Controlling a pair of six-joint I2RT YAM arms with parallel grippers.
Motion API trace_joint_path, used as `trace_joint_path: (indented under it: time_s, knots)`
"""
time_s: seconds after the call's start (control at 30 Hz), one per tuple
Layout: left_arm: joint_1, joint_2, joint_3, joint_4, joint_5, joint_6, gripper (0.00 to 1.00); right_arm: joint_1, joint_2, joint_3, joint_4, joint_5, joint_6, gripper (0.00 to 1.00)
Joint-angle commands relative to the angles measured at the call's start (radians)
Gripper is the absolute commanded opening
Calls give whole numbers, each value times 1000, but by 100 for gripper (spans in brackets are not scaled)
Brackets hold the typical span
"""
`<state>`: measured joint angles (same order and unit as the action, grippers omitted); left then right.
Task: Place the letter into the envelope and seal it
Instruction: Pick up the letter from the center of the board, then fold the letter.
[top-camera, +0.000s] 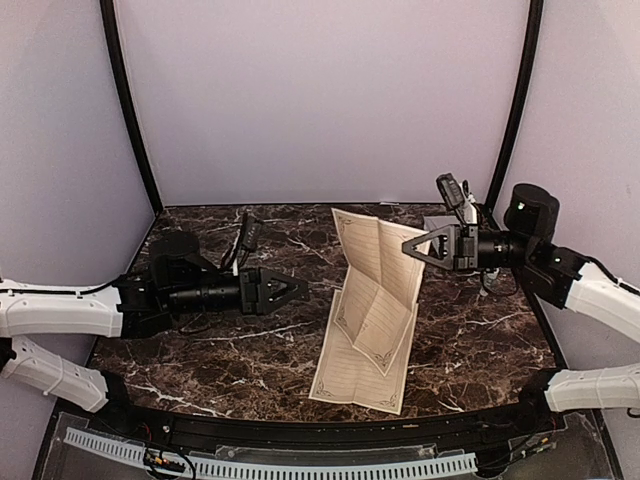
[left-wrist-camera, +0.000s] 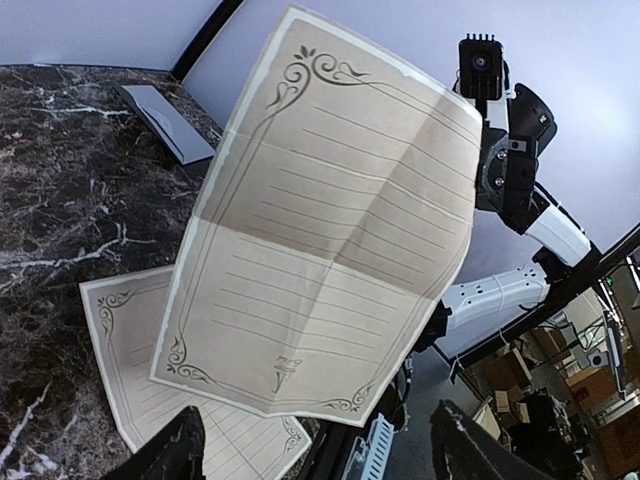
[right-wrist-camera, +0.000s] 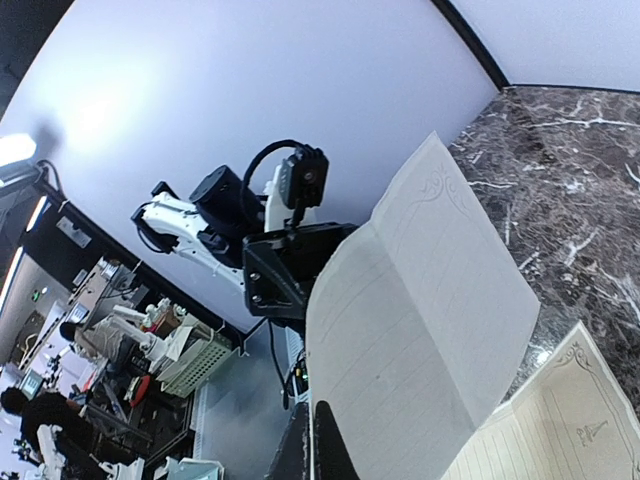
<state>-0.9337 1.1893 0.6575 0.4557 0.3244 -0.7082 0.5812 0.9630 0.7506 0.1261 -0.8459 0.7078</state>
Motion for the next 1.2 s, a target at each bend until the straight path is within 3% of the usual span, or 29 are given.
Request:
trace_joint_path:
  time_s: [0.0, 0.3, 0.53, 0.6, 0.7, 0.8, 0.9, 1.07, 1.17]
  knots:
    - [28, -33, -6, -14, 5, 72, 78, 12, 21, 88, 64, -160, -34, 0]
    - [29, 17, 62, -17, 98, 145, 81, 17, 21, 140, 187, -262, 42, 0]
    - [27, 84, 96, 95, 297, 104, 81, 20, 25, 143, 228, -270, 66, 0]
    - [27, 93, 98, 112, 328, 103, 75, 23, 26, 135, 250, -269, 80, 0]
    - [27, 105, 95, 150, 361, 80, 51, 24, 33, 128, 260, -264, 86, 0]
    - [27, 105, 68, 212, 384, 44, 38, 26, 39, 120, 261, -259, 83, 0]
    - [27, 101, 43, 291, 385, 7, 30, 26, 42, 107, 268, -260, 84, 0]
    - [27, 103, 40, 296, 383, -8, 7, 26, 48, 83, 274, -250, 86, 0]
    - [27, 95, 34, 283, 370, -12, 0, 23, 42, 83, 243, -225, 63, 0]
